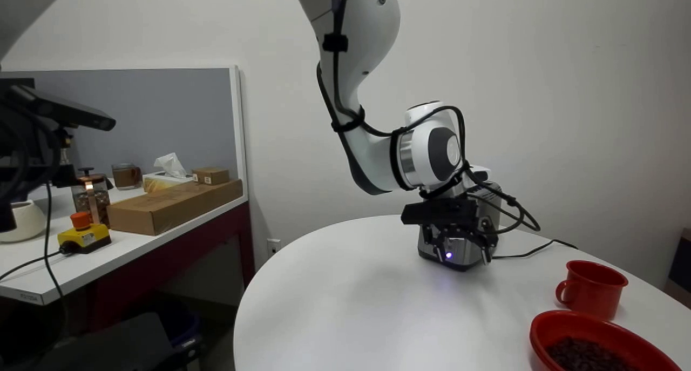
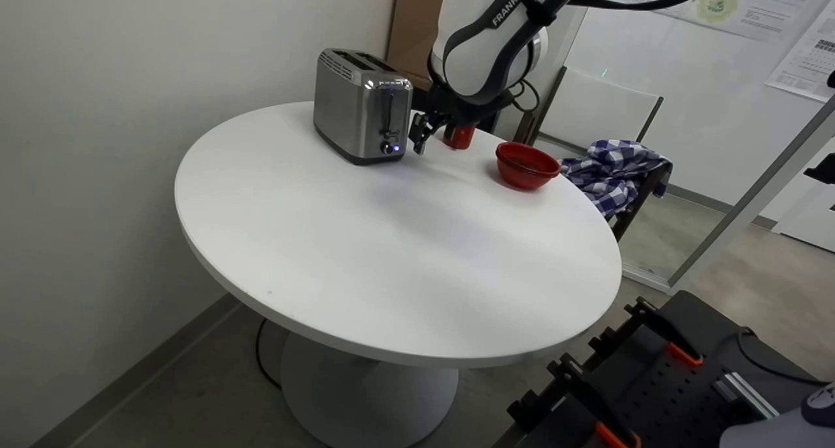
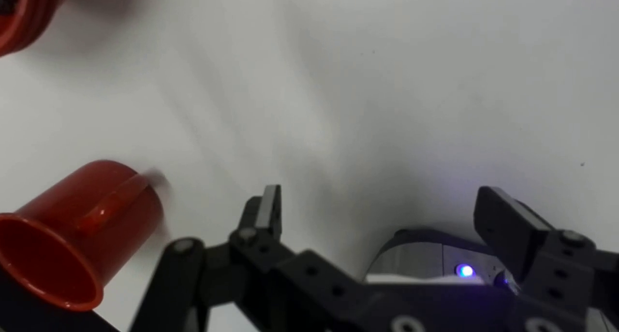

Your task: Release the lever on the toaster upwards

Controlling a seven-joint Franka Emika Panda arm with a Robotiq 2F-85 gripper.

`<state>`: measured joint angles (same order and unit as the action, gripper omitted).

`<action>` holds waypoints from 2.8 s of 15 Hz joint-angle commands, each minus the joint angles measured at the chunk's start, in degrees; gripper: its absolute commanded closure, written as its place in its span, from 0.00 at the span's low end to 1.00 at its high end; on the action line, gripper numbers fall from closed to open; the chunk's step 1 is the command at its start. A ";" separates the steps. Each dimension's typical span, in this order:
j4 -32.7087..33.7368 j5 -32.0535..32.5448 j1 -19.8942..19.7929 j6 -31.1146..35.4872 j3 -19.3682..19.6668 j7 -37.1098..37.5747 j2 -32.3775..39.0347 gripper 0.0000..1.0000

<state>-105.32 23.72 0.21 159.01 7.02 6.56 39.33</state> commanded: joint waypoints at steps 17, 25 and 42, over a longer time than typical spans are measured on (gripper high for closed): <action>9.54 -3.99 1.87 1.52 1.67 -1.36 8.60 0.00; 11.68 -5.86 3.46 5.26 3.28 -0.04 10.84 0.00; 6.75 -7.80 3.45 16.27 3.81 -2.28 7.94 0.00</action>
<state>-96.89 18.59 3.34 172.04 10.51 5.85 48.69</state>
